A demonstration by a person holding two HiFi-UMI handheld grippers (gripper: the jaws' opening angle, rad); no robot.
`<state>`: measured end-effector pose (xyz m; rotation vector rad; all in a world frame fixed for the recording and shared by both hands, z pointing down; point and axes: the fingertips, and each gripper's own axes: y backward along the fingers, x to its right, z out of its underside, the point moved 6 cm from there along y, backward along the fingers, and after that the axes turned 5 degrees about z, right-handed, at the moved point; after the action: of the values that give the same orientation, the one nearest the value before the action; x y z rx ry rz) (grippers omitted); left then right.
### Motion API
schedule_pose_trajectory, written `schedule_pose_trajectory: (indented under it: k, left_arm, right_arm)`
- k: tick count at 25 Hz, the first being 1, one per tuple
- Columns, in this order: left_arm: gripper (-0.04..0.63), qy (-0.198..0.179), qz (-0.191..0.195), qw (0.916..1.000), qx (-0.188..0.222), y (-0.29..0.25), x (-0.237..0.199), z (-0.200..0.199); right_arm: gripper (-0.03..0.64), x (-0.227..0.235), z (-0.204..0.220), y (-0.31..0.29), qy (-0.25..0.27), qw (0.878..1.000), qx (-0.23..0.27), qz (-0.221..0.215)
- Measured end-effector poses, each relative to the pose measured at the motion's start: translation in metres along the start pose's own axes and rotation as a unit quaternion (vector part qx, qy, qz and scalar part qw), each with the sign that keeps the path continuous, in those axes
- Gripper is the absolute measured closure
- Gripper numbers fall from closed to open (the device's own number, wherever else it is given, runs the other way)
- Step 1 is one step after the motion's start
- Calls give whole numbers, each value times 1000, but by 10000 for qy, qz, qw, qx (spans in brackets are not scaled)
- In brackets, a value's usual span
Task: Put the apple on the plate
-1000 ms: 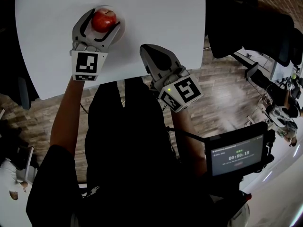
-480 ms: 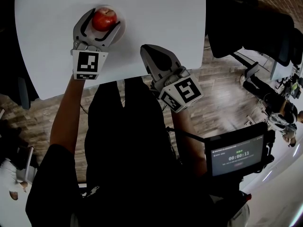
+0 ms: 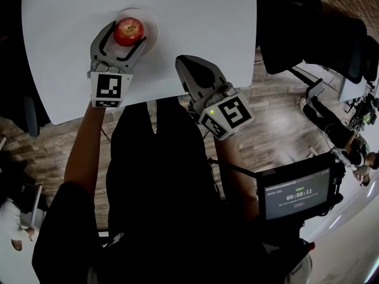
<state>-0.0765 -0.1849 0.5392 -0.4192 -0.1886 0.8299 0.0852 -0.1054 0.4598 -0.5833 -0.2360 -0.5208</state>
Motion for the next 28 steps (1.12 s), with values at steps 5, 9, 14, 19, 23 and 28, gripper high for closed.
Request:
schedule_pose_trajectory:
  k: [5, 9, 14, 19, 23, 28]
  left_arm:
    - [233, -98, 59, 9999, -93, 2, 2, 10]
    - [233, -44, 4, 9999, -123, 3, 2, 9]
    - [233, -151, 31, 9997, -196, 5, 4, 18]
    - [233, -139, 35, 9996, -225, 5, 5, 23]
    - [233, -195, 53, 9994, -273, 3, 6, 21]
    - [233, -290, 65, 9989, -360, 0, 5, 24]
  right_arm:
    - [614, 1, -1, 1, 15, 10000, 3, 17]
    - [614, 1, -1, 0, 17, 10000, 4, 12]
    - [614, 1, 0, 1, 11, 10000, -5, 7]
    - [614, 2, 0, 1, 27, 10000, 0, 7]
    - [614, 2, 0, 1, 30, 10000, 0, 21]
    - [614, 4, 0, 2, 36, 10000, 17, 40]
